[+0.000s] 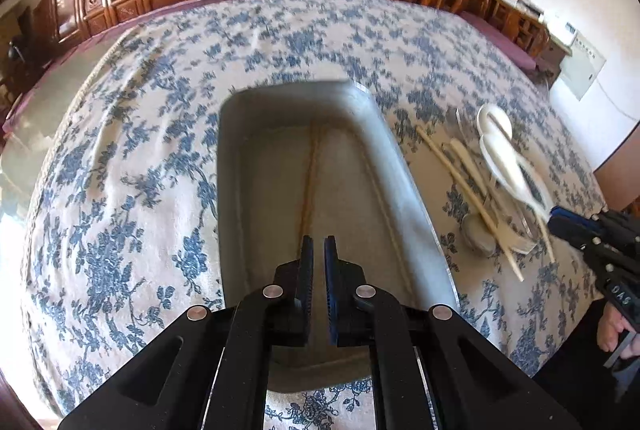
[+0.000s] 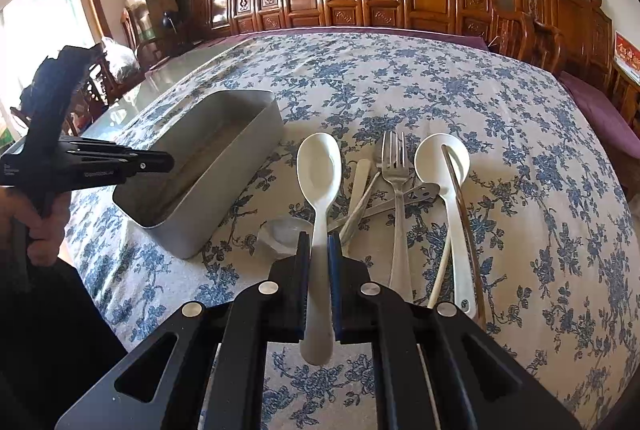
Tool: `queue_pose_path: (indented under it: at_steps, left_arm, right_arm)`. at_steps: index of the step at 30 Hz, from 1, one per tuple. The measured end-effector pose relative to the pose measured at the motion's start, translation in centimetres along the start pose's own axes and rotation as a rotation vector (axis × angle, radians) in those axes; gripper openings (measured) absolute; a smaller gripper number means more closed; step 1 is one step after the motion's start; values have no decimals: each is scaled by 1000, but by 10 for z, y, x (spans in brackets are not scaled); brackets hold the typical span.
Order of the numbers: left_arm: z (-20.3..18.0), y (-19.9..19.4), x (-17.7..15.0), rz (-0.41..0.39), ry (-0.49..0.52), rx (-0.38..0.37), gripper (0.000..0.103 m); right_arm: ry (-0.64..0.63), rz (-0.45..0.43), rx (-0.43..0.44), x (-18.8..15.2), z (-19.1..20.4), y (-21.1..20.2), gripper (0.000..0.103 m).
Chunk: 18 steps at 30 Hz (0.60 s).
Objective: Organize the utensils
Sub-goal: 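Carry the chopstick over the grey tray and open the left gripper while the right gripper lifts the spoon, then lower the white ceramic spoon into the grey tray and open the right gripper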
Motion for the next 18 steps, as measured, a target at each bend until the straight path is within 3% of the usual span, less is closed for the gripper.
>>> queue_pose_path:
  at_steps: [9,18]
  left_arm:
    - [18,-29,2,-96,-30,16,4]
    - [40,-41,3,-135,-49,50,4]
  right_arm:
    - [-58,2,7,15,35,-10,11]
    - [-122,-15,71,62,85,5,11]
Point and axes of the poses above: each gripper's, at about its wrist camera, not at the fingertips, and y roughly the way its jaws point, z to its left, x to its top, the point moved 1 cm from there along y, roughly the way its jaws point, and after that the axes turned 3 degrees about z, right-handed, at the moved point
